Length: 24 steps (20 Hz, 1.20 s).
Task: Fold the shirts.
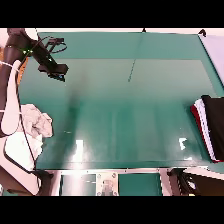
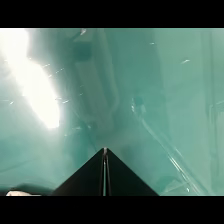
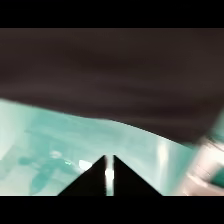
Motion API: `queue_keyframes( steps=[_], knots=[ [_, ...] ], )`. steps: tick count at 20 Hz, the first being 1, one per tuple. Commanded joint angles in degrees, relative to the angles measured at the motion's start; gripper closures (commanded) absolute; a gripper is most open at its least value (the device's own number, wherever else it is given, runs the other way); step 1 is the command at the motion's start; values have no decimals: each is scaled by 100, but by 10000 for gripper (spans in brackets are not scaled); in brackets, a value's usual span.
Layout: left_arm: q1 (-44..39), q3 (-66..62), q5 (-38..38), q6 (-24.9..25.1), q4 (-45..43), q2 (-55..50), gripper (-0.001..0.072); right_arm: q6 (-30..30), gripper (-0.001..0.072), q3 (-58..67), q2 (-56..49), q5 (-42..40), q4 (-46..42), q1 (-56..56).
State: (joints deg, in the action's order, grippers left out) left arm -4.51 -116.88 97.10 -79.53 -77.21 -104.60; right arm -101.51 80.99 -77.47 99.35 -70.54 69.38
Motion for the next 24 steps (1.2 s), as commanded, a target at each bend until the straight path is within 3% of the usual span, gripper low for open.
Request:
queue_keyframes(
  steps=[1, 3, 6, 10, 15, 19, 24],
  knots=[
    [-9, 0, 203, -26, 210, 0, 687, 501, 697, 234, 20, -911, 1152, -968],
    [-11, 37, 457, -181, 442, 22, 687, 811, 699, 195, 157, -1414, 1121, -1919],
    [-157, 938, 164, -321, 614, 586, 688, 1198, 699, -138, 428, -1882, 1091, -3381],
    [-426, 3108, -505, -452, 487, 2000, 687, 1357, 699, -1434, 1143, -2280, 721, -5143],
    [-424, 5650, -1215, -750, 472, 3906, 687, 1156, 699, -3506, 2035, -3521, 693, -7147],
    [-424, 5998, -1215, -767, 459, 4323, 686, 1167, 698, -3733, 2035, -3661, 686, -7888],
    [-424, 5998, -1309, -765, 457, 4321, 686, 1163, 698, -3733, 2033, -3639, 704, -8030]
  ],
)
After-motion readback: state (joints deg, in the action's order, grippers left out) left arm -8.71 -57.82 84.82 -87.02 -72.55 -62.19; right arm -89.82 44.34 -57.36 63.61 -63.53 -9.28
